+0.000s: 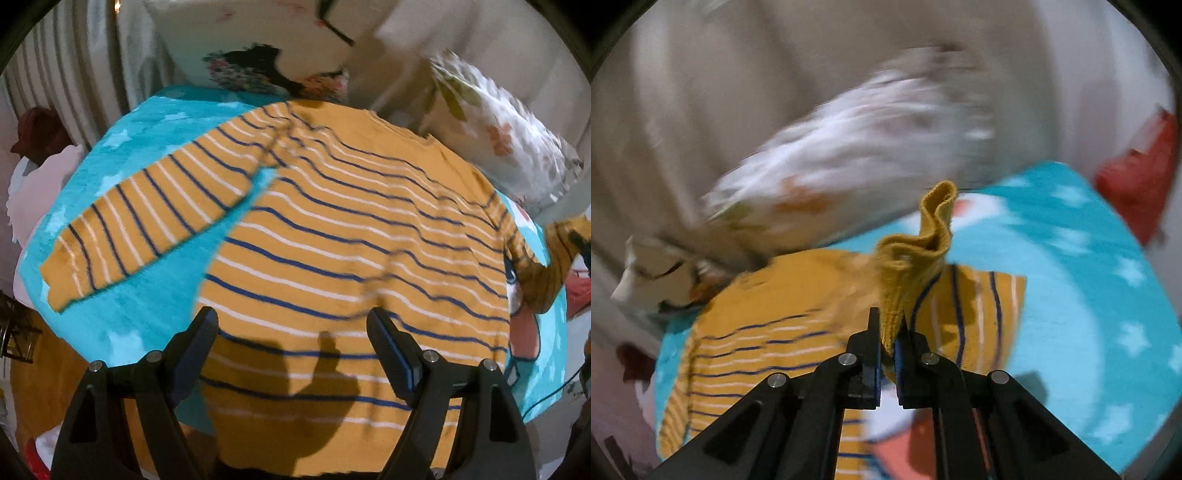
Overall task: Fold small clothes
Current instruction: 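Grasp the striped sleeve cuff with the right gripper and lift it, then fold the held sleeve across the sweater body toward the collar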
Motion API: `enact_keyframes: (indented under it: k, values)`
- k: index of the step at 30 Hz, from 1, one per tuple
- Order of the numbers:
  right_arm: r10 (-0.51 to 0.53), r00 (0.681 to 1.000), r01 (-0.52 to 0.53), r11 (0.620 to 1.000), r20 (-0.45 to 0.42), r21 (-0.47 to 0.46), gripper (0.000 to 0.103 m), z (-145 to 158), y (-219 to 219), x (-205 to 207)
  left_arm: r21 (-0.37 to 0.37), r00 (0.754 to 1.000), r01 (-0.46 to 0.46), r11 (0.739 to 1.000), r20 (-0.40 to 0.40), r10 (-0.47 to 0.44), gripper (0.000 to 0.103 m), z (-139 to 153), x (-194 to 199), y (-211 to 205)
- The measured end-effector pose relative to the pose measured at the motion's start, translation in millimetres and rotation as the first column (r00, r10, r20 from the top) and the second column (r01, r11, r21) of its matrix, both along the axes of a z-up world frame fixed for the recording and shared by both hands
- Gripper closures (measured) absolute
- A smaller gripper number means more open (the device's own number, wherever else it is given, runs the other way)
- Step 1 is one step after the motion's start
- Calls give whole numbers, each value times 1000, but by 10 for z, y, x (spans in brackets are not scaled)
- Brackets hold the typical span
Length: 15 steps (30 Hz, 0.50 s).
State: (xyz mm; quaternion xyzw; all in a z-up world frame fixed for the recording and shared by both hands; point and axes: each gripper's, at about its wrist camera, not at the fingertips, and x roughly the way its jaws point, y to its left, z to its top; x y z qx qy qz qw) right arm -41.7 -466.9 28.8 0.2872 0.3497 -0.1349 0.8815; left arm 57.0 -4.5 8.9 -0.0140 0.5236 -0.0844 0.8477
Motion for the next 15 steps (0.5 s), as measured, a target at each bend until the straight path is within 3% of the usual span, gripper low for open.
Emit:
enact_keyframes:
  k: [9,15]
  values:
    - [247,969,-246,969,-28,18,97,-38,1527,1172,-28,993,-112,993,-39,111,21,-84,340,829]
    - [403,904,-412,910,-144,-41,97,-279,2400,1804,-35,987,-144,989,-73,142,21,-207,474,1145]
